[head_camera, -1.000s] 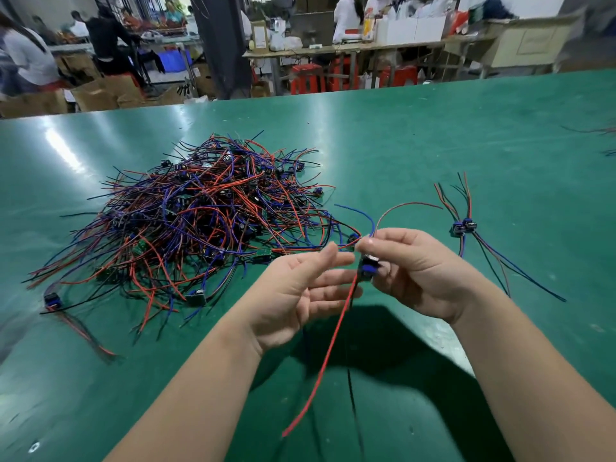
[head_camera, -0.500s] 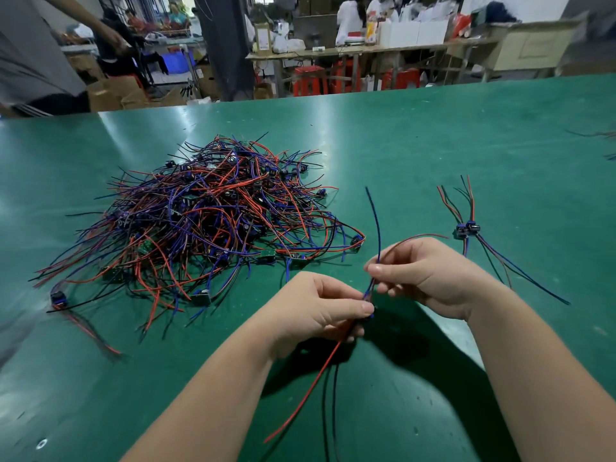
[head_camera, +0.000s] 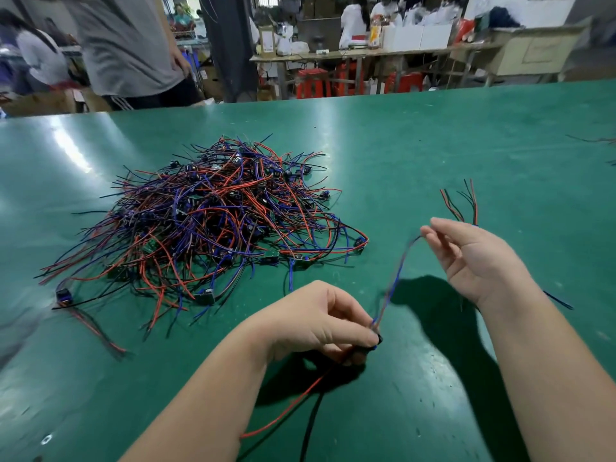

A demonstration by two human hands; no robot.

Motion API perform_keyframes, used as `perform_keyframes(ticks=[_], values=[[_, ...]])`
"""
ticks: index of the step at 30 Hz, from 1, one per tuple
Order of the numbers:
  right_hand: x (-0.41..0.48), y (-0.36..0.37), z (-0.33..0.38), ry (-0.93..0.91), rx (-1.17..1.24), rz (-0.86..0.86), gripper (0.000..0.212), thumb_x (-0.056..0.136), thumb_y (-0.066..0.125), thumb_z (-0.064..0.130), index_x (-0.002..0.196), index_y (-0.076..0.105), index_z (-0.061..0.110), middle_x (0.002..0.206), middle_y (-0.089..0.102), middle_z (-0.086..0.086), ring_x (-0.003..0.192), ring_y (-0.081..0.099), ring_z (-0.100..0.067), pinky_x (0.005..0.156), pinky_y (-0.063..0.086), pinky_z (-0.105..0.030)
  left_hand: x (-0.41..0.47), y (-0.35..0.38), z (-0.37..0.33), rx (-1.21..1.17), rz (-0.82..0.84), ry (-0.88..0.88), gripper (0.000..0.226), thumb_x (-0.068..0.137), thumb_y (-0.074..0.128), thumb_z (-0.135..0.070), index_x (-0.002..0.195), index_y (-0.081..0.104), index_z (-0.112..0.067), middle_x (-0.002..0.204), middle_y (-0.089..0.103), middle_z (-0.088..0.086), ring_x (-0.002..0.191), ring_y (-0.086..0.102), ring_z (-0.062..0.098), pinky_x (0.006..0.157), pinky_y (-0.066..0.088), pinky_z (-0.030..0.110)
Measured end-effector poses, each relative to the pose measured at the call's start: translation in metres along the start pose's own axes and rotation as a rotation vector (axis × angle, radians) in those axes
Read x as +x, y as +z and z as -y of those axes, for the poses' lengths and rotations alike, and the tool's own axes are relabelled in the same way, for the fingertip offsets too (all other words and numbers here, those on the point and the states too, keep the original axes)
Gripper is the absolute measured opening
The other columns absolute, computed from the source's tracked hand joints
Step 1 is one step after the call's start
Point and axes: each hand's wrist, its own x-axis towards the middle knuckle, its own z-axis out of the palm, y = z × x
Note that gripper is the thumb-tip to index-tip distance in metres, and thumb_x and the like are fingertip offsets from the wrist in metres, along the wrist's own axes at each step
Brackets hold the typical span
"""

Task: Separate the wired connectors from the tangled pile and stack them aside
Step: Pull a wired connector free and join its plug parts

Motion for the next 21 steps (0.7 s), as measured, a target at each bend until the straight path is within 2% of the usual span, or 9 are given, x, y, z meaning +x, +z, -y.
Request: perform_keyframes(ticks=[3, 6, 9, 11, 13, 14, 17, 19, 21], values=[[0.003, -0.005, 0.006, -0.109, 0.044, -0.045, 0.012, 0.087, 0.059, -0.006, 0.078, 0.057, 0.003, 0.066, 0.065, -0.010, 0.058, 0.069, -0.013, 0.056, 0.052, -0.014, 0.003, 0.006, 0.000, -0.015, -0.062, 0.031, 0.009, 0.079, 0.076, -0.008, 0.079, 0.070, -0.015, 0.064, 0.068, -0.004, 0.053, 0.060, 0.005, 0.051, 0.047, 0.015], [-0.003, 0.000, 0.004, -0.204, -0.157, -0.072, 0.015, 0.089, 0.057, -0.004, 0.079, 0.057, 0.008, 0.074, 0.056, -0.009, 0.049, 0.064, -0.012, 0.050, 0.051, -0.018, 0.010, 0.007, -0.002, -0.246, -0.284, 0.138, 0.010, 0.079, 0.075, -0.006, 0.086, 0.068, -0.007, 0.071, 0.072, 0.001, 0.058, 0.067, 0.012, 0.056, 0.054, 0.020], [-0.019, 0.015, -0.010, -0.244, -0.439, 0.187, 0.013, 0.088, 0.062, 0.003, 0.078, 0.061, 0.012, 0.066, 0.057, -0.004, 0.047, 0.060, -0.014, 0.047, 0.050, -0.021, 0.015, 0.004, -0.002, -0.400, -0.469, 0.220, 0.008, 0.080, 0.071, -0.005, 0.087, 0.067, -0.007, 0.070, 0.071, 0.003, 0.058, 0.068, 0.014, 0.054, 0.055, 0.021], [-0.031, 0.022, -0.023, -0.257, -0.661, 0.426, 0.006, 0.082, 0.070, 0.009, 0.081, 0.068, 0.015, 0.068, 0.064, -0.004, 0.058, 0.064, -0.017, 0.053, 0.054, -0.025, 0.017, 0.003, -0.001, -0.431, -0.528, 0.258, 0.008, 0.080, 0.069, -0.004, 0.088, 0.067, -0.006, 0.072, 0.071, 0.006, 0.058, 0.068, 0.014, 0.055, 0.055, 0.021], [-0.037, 0.025, -0.034, -0.306, -0.837, 0.542, 0.011, 0.074, 0.079, 0.013, 0.082, 0.072, 0.017, 0.074, 0.069, -0.004, 0.062, 0.065, -0.018, 0.061, 0.055, -0.034, 0.019, 0.002, 0.001, -0.409, -0.541, 0.295, 0.009, 0.083, 0.066, -0.004, 0.092, 0.069, -0.004, 0.075, 0.072, 0.006, 0.062, 0.068, 0.015, 0.059, 0.057, 0.023], [-0.038, 0.025, -0.038, -0.348, -0.902, 0.554, 0.014, 0.072, 0.081, 0.014, 0.083, 0.073, 0.018, 0.075, 0.069, -0.002, 0.061, 0.063, -0.016, 0.063, 0.054, -0.035, 0.019, 0.002, 0.002, -0.379, -0.538, 0.307, 0.010, 0.087, 0.063, -0.003, 0.095, 0.069, -0.003, 0.076, 0.073, 0.004, 0.063, 0.068, 0.014, 0.059, 0.057, 0.023], [-0.035, 0.024, -0.042, -0.487, -0.993, 0.518, 0.019, 0.071, 0.082, 0.012, 0.081, 0.073, 0.026, 0.073, 0.068, 0.008, 0.056, 0.057, -0.007, 0.060, 0.048, -0.023, 0.020, 0.003, 0.003, -0.310, -0.514, 0.323, 0.020, 0.094, 0.054, 0.000, 0.097, 0.069, -0.013, 0.080, 0.074, -0.002, 0.068, 0.068, 0.009, 0.059, 0.056, 0.022], [-0.031, 0.024, -0.042, -0.558, -0.955, 0.450, 0.027, 0.072, 0.079, 0.006, 0.080, 0.071, 0.030, 0.077, 0.071, 0.008, 0.064, 0.064, -0.010, 0.067, 0.052, -0.024, 0.020, 0.003, 0.003, -0.255, -0.529, 0.343, 0.027, 0.094, 0.052, 0.003, 0.097, 0.068, -0.019, 0.086, 0.073, -0.003, 0.073, 0.068, 0.008, 0.061, 0.056, 0.022], [-0.023, 0.020, -0.035, -0.649, -0.893, 0.294, 0.034, 0.073, 0.076, 0.001, 0.083, 0.067, 0.032, 0.079, 0.071, 0.008, 0.070, 0.067, -0.010, 0.074, 0.054, -0.023, 0.020, -0.001, 0.005, 0.021, -0.667, 0.409, 0.030, 0.092, 0.056, 0.001, 0.096, 0.070, -0.025, 0.092, 0.073, -0.006, 0.079, 0.066, 0.006, 0.069, 0.053, 0.018]])
